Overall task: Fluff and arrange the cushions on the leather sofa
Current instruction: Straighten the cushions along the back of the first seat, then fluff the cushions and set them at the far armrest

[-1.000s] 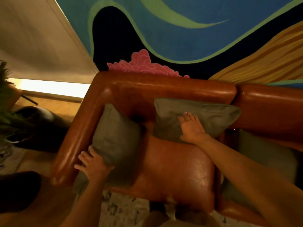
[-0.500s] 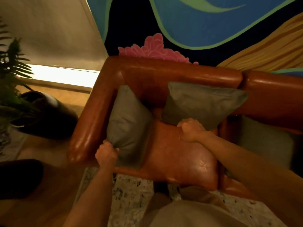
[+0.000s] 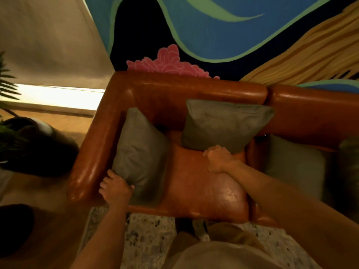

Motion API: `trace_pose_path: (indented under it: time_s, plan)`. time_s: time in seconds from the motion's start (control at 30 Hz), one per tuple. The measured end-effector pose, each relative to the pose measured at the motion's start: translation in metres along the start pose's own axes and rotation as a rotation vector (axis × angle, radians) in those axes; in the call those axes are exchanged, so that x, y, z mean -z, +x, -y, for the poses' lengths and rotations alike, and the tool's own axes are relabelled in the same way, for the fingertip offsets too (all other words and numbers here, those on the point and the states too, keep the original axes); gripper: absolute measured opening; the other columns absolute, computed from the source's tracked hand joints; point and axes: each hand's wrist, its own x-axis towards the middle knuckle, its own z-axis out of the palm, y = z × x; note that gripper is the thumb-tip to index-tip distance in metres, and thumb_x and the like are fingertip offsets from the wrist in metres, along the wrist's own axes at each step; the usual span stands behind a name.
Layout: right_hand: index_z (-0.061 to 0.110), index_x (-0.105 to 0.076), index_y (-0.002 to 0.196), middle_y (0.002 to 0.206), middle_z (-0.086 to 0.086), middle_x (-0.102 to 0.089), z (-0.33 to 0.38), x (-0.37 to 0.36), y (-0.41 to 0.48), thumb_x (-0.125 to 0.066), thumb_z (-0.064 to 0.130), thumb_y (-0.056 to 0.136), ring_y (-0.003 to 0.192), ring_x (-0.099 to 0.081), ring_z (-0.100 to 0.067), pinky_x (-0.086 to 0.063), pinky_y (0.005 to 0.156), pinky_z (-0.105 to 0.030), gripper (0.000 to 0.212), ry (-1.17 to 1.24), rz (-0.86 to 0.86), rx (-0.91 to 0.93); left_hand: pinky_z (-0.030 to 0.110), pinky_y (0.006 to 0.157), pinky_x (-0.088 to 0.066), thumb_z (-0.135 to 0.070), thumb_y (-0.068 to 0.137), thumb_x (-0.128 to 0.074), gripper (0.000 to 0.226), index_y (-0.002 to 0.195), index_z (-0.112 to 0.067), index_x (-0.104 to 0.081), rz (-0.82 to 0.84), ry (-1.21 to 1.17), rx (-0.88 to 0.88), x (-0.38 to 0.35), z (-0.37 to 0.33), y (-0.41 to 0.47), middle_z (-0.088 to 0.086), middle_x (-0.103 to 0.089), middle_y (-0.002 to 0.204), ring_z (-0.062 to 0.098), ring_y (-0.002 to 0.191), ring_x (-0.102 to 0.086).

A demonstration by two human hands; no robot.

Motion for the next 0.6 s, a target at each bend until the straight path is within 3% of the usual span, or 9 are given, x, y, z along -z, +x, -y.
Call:
trace_pose_path:
  time_s: [0.1, 0.27, 0.4, 0.6]
  plan:
    - [0.020, -0.053, 0.153, 0.155, -0.010, -0.052, -0.016, -0.007, -0.009, -0.073, 0.050, 0.091, 0.142, -0.046, -0.033, -0.041, 0.117, -0.042, 0.072, 0.035, 0.013, -0.041, 0.059, 0.119, -0.026, -0.053, 0.055, -0.095, 0.143, 0.160, -0.005, -0.011, -0.098, 0.084, -0.168, -0.004, -0.020, -0.005, 0.034, -0.028, 0.158, 0.049, 0.146, -0.030]
    - [0.015, -0.058, 0.146, 0.150, -0.012, -0.056, -0.077, -0.023, -0.039, -0.075, 0.050, 0.087, 0.137, -0.051, -0.034, -0.044, 0.114, -0.041, 0.070, 0.142, -0.021, -0.189, 0.052, 0.125, -0.019, -0.056, 0.071, -0.085, 0.126, 0.163, -0.015, -0.009, -0.008, 0.054, -0.480, -0.003, -0.128, -0.045, 0.026, -0.017, 0.167, 0.040, 0.154, -0.020]
    - [0.013, -0.056, 0.147, 0.149, -0.013, -0.056, -0.139, -0.032, -0.072, -0.077, 0.046, 0.087, 0.137, -0.053, -0.035, -0.046, 0.114, -0.044, 0.072, 0.257, -0.072, -0.334, 0.051, 0.123, -0.023, -0.058, 0.078, -0.076, 0.105, 0.161, -0.025, -0.020, 0.181, 0.005, -0.659, -0.014, -0.211, -0.089, 0.015, -0.029, 0.164, 0.035, 0.150, -0.032]
    - [0.018, -0.045, 0.158, 0.158, -0.011, -0.052, -0.256, -0.079, -0.137, -0.074, 0.060, 0.086, 0.146, -0.048, -0.033, -0.040, 0.119, -0.042, 0.088, 0.443, -0.125, -0.613, 0.050, 0.121, -0.029, -0.061, 0.069, -0.079, 0.098, 0.154, -0.034, -0.036, 0.505, 0.109, -0.802, -0.050, -0.303, -0.154, 0.001, -0.054, 0.151, 0.025, 0.142, -0.047]
